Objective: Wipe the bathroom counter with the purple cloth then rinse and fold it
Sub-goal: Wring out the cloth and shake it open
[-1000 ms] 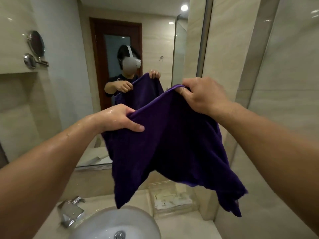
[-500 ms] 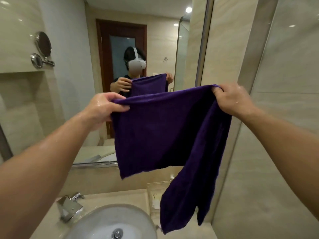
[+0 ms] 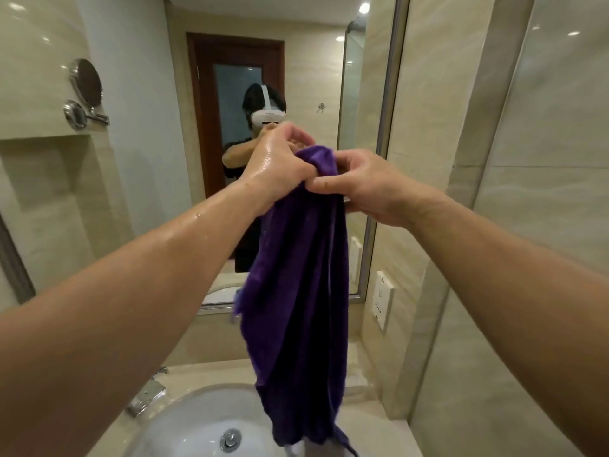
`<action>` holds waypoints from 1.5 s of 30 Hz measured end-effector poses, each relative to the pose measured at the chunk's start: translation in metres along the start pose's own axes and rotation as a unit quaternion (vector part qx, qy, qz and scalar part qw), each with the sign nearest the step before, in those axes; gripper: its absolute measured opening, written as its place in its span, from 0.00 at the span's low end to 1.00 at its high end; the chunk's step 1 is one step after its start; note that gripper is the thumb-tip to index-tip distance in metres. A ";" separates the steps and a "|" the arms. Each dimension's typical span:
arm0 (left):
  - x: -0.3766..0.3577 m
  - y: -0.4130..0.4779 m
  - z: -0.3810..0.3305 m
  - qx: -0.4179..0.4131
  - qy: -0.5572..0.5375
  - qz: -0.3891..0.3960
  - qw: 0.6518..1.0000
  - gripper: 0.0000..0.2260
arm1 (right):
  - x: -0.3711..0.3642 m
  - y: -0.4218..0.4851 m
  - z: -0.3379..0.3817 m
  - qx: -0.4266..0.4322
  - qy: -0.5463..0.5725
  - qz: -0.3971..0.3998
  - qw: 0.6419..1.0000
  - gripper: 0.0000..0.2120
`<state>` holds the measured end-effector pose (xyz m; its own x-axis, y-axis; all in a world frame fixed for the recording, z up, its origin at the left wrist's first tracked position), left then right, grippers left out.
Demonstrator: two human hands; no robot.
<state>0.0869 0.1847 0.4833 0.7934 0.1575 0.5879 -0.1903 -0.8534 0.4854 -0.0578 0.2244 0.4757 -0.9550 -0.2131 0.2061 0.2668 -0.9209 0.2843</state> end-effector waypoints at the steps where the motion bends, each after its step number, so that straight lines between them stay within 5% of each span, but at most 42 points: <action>1: 0.000 -0.001 0.004 0.004 -0.006 0.020 1.000 0.18 | 0.002 -0.001 -0.002 0.021 -0.003 -0.002 1.000 0.15; 5: -0.014 -0.015 0.031 0.056 -0.149 0.196 0.968 0.12 | 0.007 -0.002 -0.007 0.034 0.001 0.063 0.997 0.13; 9: -0.039 -0.036 0.066 0.130 -0.259 0.287 0.913 0.30 | 0.007 0.000 -0.012 0.027 0.075 0.027 0.996 0.09; 14: -0.051 -0.046 0.080 0.041 -0.070 0.244 0.966 0.18 | 0.015 0.004 -0.014 0.045 0.097 -0.143 0.984 0.09; 20: -0.047 -0.053 0.098 0.058 0.031 0.214 0.975 0.11 | 0.032 0.000 0.003 0.063 0.096 -0.205 0.972 0.08; 26: -0.033 -0.053 0.106 0.020 0.172 0.131 0.976 0.15 | 0.060 -0.015 0.002 0.049 0.114 -0.301 0.945 0.10; 30: -0.028 -0.052 0.093 0.067 -0.003 0.094 0.993 0.15 | 0.079 -0.030 -0.001 0.017 0.110 -0.299 0.948 0.10; 34: -0.021 -0.051 0.089 0.077 -0.138 0.182 0.971 0.13 | 0.099 -0.044 -0.009 0.023 0.072 -0.313 0.947 0.08; 38: -0.020 -0.057 0.094 0.104 -0.251 0.161 0.949 0.11 | 0.119 -0.064 -0.029 0.041 0.062 -0.328 0.942 0.05; 45: -0.015 -0.077 0.105 0.102 -0.277 0.156 0.943 0.16 | 0.111 -0.105 -0.057 -0.037 0.095 -0.285 0.953 0.07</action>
<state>0.1503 0.1954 0.3688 0.9077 -0.3532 0.2266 -0.3950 -0.9015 0.1770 -0.1993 0.2791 0.4150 -0.9502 0.2800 -0.1369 -0.3055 -0.9239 0.2306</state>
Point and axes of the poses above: each hand's wrist, its own y-axis towards the middle knuckle, its own x-axis out of the back of the hand, z = x × y, the point moved 2 cm from there along y, towards the middle knuckle, and after that the axes turned 15 degrees about y, right-handed, at the moved point
